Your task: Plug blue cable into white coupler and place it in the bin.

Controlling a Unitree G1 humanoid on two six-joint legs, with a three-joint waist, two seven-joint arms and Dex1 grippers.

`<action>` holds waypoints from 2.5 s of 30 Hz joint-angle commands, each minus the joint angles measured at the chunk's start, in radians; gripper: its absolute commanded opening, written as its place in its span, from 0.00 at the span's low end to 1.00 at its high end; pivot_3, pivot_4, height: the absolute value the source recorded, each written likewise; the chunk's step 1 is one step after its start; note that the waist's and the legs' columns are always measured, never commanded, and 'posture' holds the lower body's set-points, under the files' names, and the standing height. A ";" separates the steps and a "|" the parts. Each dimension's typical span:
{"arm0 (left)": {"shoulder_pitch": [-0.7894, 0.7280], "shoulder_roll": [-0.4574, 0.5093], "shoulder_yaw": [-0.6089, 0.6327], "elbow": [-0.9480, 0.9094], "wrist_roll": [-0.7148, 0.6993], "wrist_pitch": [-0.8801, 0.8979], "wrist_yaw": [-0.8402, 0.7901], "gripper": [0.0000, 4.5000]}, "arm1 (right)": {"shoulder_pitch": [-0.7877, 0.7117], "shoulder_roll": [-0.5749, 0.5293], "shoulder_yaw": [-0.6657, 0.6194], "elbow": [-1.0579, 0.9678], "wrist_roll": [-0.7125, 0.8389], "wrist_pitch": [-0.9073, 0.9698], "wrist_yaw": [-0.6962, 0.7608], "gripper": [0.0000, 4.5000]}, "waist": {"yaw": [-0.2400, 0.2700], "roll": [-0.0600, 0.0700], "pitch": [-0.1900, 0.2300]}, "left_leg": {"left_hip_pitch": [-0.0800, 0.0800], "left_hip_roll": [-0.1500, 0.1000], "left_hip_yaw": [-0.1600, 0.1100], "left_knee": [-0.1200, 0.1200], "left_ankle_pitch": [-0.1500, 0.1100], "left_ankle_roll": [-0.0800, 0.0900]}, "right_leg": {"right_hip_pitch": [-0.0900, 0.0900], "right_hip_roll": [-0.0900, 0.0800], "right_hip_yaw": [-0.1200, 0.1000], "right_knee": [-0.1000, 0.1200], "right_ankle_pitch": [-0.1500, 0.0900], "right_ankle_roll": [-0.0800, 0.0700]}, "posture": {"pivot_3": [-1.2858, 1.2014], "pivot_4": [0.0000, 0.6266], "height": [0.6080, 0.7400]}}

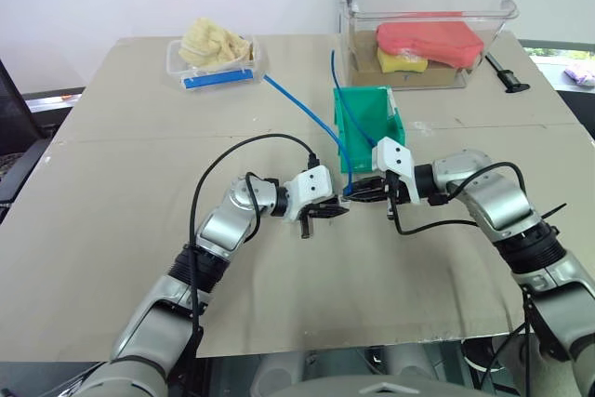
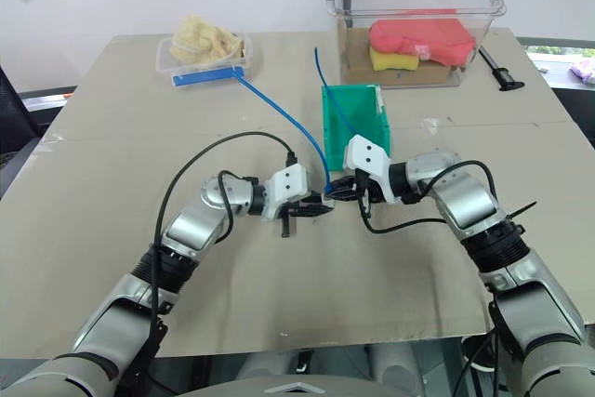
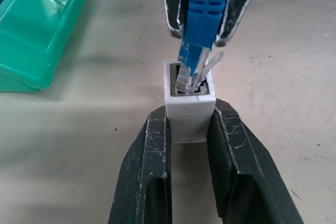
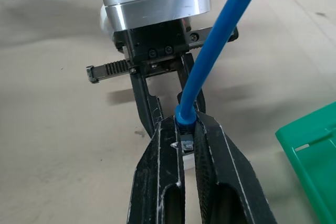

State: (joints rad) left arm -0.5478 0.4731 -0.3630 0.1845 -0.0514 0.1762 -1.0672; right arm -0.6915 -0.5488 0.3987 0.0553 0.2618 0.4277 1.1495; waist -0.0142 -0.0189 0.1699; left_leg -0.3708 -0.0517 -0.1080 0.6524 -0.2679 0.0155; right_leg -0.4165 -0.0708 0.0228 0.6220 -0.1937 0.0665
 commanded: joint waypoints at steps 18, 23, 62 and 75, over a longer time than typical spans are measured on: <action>0.029 -0.001 0.008 -0.040 0.016 0.022 0.022 0.08 | -0.080 0.014 0.124 0.174 -0.145 0.031 0.210 0.00 | 0.000 0.001 -0.002 | 0.006 0.000 0.000 0.000 0.000 0.000 | 0.005 0.000 0.000 0.002 0.000 0.000 | 0.52 0.24 1.00; 0.033 -0.008 0.007 -0.025 0.019 0.008 0.028 0.08 | -0.094 0.022 0.123 0.198 -0.163 0.033 0.212 0.00 | 0.001 0.001 -0.002 | 0.006 0.000 0.000 0.000 0.000 0.000 | 0.005 0.000 0.000 0.001 0.000 0.000 | 0.52 0.24 1.00; 0.014 -0.110 0.216 -0.298 -0.250 0.515 0.189 0.08 | 0.558 0.077 -0.540 -0.736 0.028 0.129 -0.431 0.98 | 0.011 0.007 -0.025 | -0.008 -0.001 -0.007 0.001 0.000 0.000 | -0.005 -0.001 -0.004 0.000 0.000 0.000 | 0.52 0.24 1.00; -0.525 -0.350 0.380 0.145 -0.330 0.960 0.542 0.08 | 0.878 0.223 -0.488 -0.941 -0.107 0.093 -0.761 0.98 | 0.002 0.003 -0.020 | -0.005 -0.005 -0.009 0.002 0.005 -0.008 | -0.001 0.000 -0.005 0.002 -0.003 0.005 | 0.52 0.24 1.00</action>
State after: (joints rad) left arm -1.0312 0.1350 0.0006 0.2754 -0.4009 1.1752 -0.5644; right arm 0.1856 -0.3278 -0.0799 -0.8330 0.1555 0.5517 0.4022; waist -0.0126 -0.0164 0.1495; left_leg -0.3755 -0.0566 -0.1172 0.6546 -0.2632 0.0077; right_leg -0.4171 -0.0706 0.0175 0.6231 -0.1969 0.0715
